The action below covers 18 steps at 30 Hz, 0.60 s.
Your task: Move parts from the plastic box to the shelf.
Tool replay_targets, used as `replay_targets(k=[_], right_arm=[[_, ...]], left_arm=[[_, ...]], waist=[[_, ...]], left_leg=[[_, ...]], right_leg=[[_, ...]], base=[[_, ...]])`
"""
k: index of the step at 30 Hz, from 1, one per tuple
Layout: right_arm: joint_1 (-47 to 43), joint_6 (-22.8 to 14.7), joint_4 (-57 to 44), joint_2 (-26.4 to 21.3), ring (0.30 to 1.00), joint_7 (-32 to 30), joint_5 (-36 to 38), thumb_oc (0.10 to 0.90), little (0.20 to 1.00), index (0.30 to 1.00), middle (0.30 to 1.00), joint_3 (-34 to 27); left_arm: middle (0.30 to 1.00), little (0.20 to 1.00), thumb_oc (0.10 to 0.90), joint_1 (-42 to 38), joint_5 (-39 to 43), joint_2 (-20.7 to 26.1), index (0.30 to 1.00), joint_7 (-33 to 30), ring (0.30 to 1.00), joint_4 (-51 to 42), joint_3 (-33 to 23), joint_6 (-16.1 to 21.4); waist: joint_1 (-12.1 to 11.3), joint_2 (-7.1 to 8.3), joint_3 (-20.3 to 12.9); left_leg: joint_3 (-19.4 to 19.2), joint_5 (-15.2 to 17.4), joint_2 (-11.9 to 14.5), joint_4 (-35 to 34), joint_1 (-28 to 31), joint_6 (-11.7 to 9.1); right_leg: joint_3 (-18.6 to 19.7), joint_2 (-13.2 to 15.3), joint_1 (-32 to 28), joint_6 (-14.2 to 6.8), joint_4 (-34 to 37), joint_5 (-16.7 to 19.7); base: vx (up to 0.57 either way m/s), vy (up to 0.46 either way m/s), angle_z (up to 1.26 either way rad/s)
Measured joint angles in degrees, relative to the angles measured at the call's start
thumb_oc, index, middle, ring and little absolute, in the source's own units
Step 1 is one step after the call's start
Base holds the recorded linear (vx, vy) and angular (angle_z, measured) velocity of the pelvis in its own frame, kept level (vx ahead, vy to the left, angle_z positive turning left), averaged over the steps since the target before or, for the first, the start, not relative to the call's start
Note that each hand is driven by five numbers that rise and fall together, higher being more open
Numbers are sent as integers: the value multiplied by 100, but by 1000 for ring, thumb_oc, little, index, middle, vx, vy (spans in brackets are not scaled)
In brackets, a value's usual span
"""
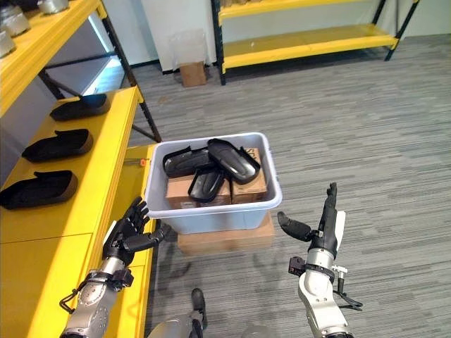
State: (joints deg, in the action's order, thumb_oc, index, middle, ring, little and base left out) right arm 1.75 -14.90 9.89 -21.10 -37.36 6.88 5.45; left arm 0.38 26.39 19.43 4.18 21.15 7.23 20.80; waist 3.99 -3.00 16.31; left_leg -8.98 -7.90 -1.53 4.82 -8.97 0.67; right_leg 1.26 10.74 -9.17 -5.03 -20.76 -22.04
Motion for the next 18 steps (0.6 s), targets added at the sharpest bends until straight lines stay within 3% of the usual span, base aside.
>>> replay_targets(k=[5, 8, 10, 11, 14, 15, 16, 18], right_arm=[[-86, -16, -141, 142, 1000, -587, -311, 900, 1000, 1000, 1000, -66], [-281, -16, -142, 180, 1000, -861, -649, 900, 1000, 1000, 1000, -133], [-374, -20, -145, 198, 1000, -872, -757, 900, 1000, 1000, 1000, -116], [-409, -34, -150, 202, 1000, -877, -809, 900, 1000, 1000, 1000, -116], [-399, -70, -336, 183, 1000, -869, -889, 900, 1000, 1000, 1000, -135], [-392, -165, -358, 138, 1000, -853, -918, 900, 1000, 1000, 1000, -147], [-393, -192, -379, 107, 1000, -843, -918, 900, 1000, 1000, 1000, -159], [-380, -232, -479, -54, 1000, -768, -913, 900, 1000, 1000, 1000, -196]], left_arm=[[1000, 1000, 900, -10, -475, 163, 1000, -141, 1000, -727, 30, 67], [1000, 1000, 900, -221, -485, 308, 1000, -156, 1000, -1130, 23, 88], [1000, 1000, 900, -193, -486, 430, 1000, -230, 1000, -1322, 68, 87], [1000, 1000, 900, -193, -484, 518, 1000, -249, 1000, -1404, 91, 87], [1000, 1000, 900, -185, -458, 717, 1000, -233, 1000, -1521, 81, 86], [1000, 1000, 900, -185, -411, 718, 1000, -197, 1000, -1511, 61, 84], [1000, 1000, 900, -193, -411, 712, 1000, -157, 1000, -1508, 36, 84], [1000, 1000, 900, -192, -397, 660, 1000, -61, 1000, -1474, 15, 64]], waist=[[-182, 24, -10], [-265, 23, -47], [-269, 5, -54], [-260, 16, -58], [-229, 9, -56], [-202, -11, -66], [-178, 1, -63], [-9, -6, -63]], left_leg=[[-28, 166, -280, 16, 119, 304], [-157, 329, -329, 85, 135, 591], [-263, 312, -298, -85, 313, 685], [-288, 379, -291, -191, 438, 727], [-341, 379, -190, -447, 697, 715], [-350, 383, -144, -484, 760, 734], [-351, 399, -143, -494, 791, 737], [-255, 479, -136, -507, 876, 735]], right_leg=[[-20, 237, 305, -109, -748, 384], [-7, 389, 900, -187, -1760, 899], [-52, 461, 1381, -117, -2594, 1336], [-52, 399, 1642, -130, -2933, 1203], [-385, 100, 1996, -14, -2273, 790], [-649, 34, 1996, 52, -1391, 793], [-663, 25, 2027, 75, -1054, 839], [-559, 94, 2053, -23, 317, 1293]], base=[[257, 176, 4], [159, 164, -19], [120, 20, -32], [137, -80, -32], [149, -118, -20], [132, -132, -10], [143, -165, 4], [142, -179, 24]])
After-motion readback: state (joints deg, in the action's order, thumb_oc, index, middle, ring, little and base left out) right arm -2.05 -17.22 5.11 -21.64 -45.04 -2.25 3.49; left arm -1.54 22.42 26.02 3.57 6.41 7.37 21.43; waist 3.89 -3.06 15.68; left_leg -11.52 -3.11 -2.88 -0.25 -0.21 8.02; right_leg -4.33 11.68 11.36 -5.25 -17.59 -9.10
